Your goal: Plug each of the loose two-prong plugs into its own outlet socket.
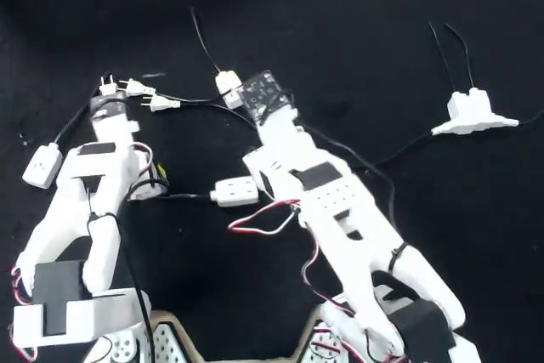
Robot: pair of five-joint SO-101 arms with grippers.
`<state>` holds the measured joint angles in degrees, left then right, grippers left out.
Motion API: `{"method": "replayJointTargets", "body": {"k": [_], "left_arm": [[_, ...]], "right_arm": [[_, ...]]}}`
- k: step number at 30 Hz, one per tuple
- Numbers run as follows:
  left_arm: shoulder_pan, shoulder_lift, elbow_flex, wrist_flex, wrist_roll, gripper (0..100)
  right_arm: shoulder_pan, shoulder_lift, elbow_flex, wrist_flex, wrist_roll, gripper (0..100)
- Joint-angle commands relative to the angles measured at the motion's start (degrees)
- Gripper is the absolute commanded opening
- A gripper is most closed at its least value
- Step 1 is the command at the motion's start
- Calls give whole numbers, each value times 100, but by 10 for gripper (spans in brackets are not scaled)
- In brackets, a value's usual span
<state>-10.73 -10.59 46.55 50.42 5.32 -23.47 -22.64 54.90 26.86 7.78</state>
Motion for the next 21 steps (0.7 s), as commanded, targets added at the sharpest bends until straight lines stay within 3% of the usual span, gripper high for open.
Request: {"method": "replayJointTargets", "body": {"k": [1, 5, 9, 16, 21], "left_arm": [[48, -211, -444, 484, -132, 216], [-435, -202, -1314, 1152, -141, 216], [-919, -141, -2035, 1116, -141, 220], [-1279, -35, -2431, 290, -527, 221], [-1244, 870, -2712, -237, -862, 221]], "right_arm": [[114, -251, 75, -466, -255, 124], [141, -251, 110, -492, -563, 124], [316, -251, 110, -492, -677, 124], [334, -251, 101, -492, -677, 124], [334, -286, 110, -475, -677, 124]]}}
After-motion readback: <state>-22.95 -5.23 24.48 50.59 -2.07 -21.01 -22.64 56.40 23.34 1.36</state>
